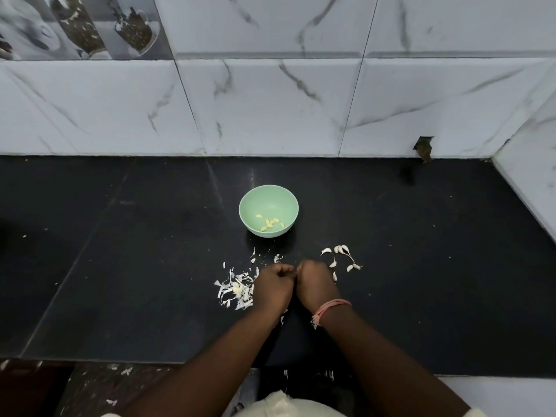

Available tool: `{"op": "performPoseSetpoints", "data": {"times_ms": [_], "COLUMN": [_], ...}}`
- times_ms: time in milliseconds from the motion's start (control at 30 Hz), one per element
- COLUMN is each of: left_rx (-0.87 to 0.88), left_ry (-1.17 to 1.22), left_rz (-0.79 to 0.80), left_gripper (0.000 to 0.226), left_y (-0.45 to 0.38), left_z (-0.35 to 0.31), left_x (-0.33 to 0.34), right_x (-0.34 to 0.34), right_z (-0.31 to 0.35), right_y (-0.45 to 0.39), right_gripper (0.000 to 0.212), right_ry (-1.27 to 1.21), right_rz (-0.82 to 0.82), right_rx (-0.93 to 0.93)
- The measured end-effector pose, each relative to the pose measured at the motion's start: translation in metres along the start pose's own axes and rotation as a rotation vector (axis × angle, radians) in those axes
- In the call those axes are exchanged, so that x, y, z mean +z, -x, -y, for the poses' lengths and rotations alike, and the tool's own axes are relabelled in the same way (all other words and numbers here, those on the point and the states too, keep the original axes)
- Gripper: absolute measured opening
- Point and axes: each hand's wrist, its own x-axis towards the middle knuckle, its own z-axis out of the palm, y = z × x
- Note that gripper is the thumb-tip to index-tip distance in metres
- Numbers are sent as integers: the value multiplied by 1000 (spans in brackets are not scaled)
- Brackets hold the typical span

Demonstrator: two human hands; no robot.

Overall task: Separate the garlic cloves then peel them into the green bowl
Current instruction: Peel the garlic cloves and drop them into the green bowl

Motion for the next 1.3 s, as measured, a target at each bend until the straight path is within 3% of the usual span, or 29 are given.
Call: {"op": "performPoseSetpoints", "data": {"times_ms": [333, 567, 633, 733, 867, 967, 1133, 1300], "left_rx": [81, 24, 13, -24, -22, -10, -4, -23], "left_ry": [-201, -33, 28, 96, 187, 312, 458, 595], "left_rz": [-65, 10, 41, 66, 36, 21, 53, 63], "left_gripper": [31, 24, 33, 28, 17, 13, 13, 9], "left_y": [7, 1, -2, -6, -7, 0, 11, 16], "left_z": [-3, 0, 4, 6, 14, 12, 8, 6], "left_x": [0, -6, -7, -8, -12, -20, -25, -27], "right_x": [0, -7, -8, -2, 14, 17, 14, 12], "right_z": [11, 18, 17, 8, 6, 11, 12, 20], "right_y": [2, 1, 1, 0, 7, 12, 19, 29], "right_gripper": [25, 24, 23, 21, 26, 32, 29, 14], "right_ry": [313, 362, 333, 161, -435, -794, -938, -1055], "right_rz": [21, -1, -10, -25, -132, -101, -86, -220], "right_rx": [-118, -138, -143, -92, 94, 226, 199, 175]}}
